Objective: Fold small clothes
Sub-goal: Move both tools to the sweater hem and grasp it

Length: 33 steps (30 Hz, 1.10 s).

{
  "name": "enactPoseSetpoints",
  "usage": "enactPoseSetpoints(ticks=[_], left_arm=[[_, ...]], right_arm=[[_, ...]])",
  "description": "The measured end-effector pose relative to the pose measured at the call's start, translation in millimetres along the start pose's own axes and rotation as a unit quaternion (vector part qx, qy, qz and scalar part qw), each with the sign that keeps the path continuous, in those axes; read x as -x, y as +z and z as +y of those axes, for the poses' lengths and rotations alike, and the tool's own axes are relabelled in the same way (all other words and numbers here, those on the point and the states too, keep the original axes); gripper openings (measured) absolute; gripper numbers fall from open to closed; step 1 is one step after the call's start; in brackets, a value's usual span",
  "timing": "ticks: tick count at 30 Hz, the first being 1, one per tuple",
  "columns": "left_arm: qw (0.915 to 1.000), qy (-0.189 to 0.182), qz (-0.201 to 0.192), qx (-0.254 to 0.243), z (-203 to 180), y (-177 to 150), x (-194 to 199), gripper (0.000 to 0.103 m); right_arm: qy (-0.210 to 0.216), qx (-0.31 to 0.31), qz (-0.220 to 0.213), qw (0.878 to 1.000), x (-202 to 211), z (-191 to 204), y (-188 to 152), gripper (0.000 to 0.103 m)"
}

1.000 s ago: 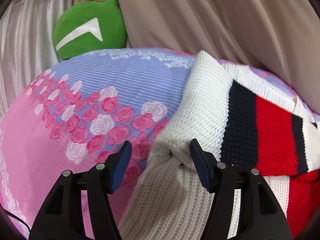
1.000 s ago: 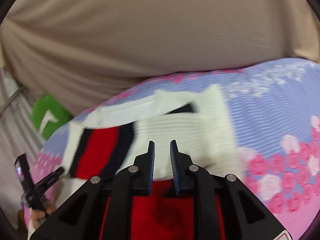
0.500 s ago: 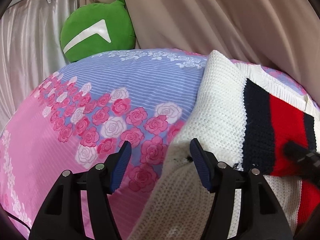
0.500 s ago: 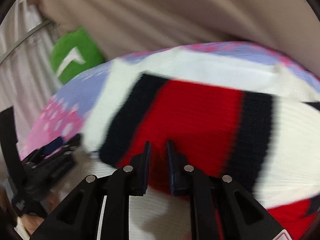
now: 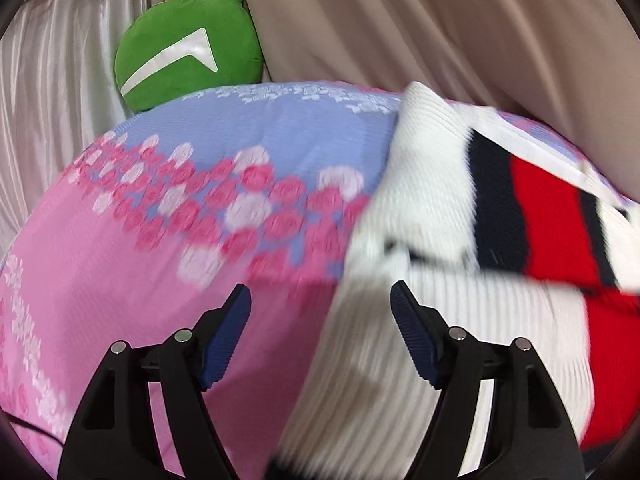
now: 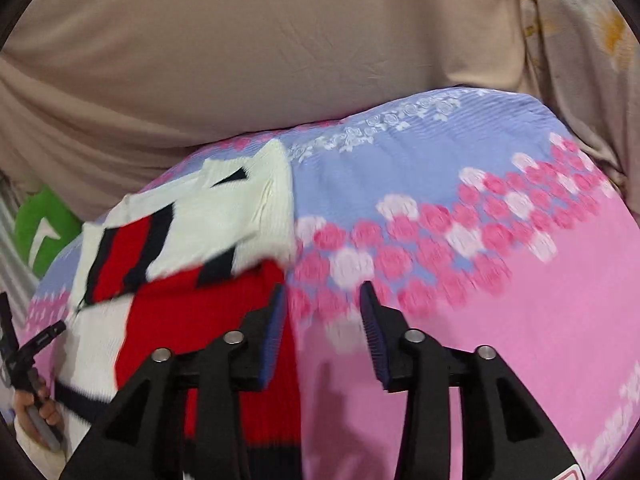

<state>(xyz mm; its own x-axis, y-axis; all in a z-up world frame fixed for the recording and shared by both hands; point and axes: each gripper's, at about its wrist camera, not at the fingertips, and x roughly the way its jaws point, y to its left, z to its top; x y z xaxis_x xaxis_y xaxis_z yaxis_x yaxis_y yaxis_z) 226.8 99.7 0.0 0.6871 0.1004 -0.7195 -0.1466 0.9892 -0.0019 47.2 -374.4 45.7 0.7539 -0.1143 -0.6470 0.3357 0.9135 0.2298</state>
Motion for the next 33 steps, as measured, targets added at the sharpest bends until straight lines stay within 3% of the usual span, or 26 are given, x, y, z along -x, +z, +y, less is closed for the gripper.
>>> enactPoseSetpoints(ticks=[5,9,12,17,21,24,25,26,28,29,30,33], left_arm=[[0.9986,-0.043,0.013,-0.027,25.7,-51.9,60.0,0.070],[0.9954,-0.079,0.041,-0.035,47.3,-98.3,97.5,0.074],[0.9921,-0.103,0.072,-0.014,64.6,-134.8,115.0,0.077],[0.9799,-0.162,0.112,0.032,69.9,-162.1,114.5,0.077],[0.9793,-0.174,0.093,0.047,59.5,-159.9,107.7,0.078],[0.9769,-0.187,0.090,0.049,51.7,-155.5,104.4,0.054],[0.9764,-0.190,0.091,0.047,48.1,-152.6,103.3,0.034],[0.9754,-0.195,0.094,0.042,46.6,-150.8,102.2,0.017],[0.9758,-0.194,0.091,0.046,47.3,-145.9,105.0,0.006],[0.9740,-0.205,0.084,0.048,49.6,-142.8,110.6,0.005],[0.9739,-0.210,0.072,0.048,51.6,-139.9,120.5,0.005],[0.9773,-0.208,0.022,0.032,55.9,-134.9,159.0,0.004]], right_arm=[[0.044,0.019,0.017,0.999,50.7,-2.2,-69.3,0.061],[0.077,0.011,0.043,0.996,81.9,-10.7,-124.5,0.064],[0.098,-0.015,0.071,0.993,97.9,-20.7,-162.4,0.065],[0.147,-0.049,0.094,0.983,99.9,-20.5,-190.3,0.066],[0.159,-0.060,0.092,0.981,90.9,-9.3,-189.8,0.070],[0.173,-0.081,0.101,0.976,80.7,-2.7,-183.6,0.070],[0.176,-0.084,0.101,0.976,77.6,0.5,-180.8,0.070],[0.177,-0.082,0.102,0.975,75.3,4.0,-178.1,0.065],[0.177,-0.071,0.104,0.976,71.0,13.5,-173.7,0.040],[0.174,-0.062,0.102,0.977,70.7,18.5,-171.8,0.011],[0.174,-0.058,0.098,0.978,72.5,21.6,-170.6,0.007],[0.181,-0.043,0.040,0.982,103.9,29.5,-163.6,0.006]])
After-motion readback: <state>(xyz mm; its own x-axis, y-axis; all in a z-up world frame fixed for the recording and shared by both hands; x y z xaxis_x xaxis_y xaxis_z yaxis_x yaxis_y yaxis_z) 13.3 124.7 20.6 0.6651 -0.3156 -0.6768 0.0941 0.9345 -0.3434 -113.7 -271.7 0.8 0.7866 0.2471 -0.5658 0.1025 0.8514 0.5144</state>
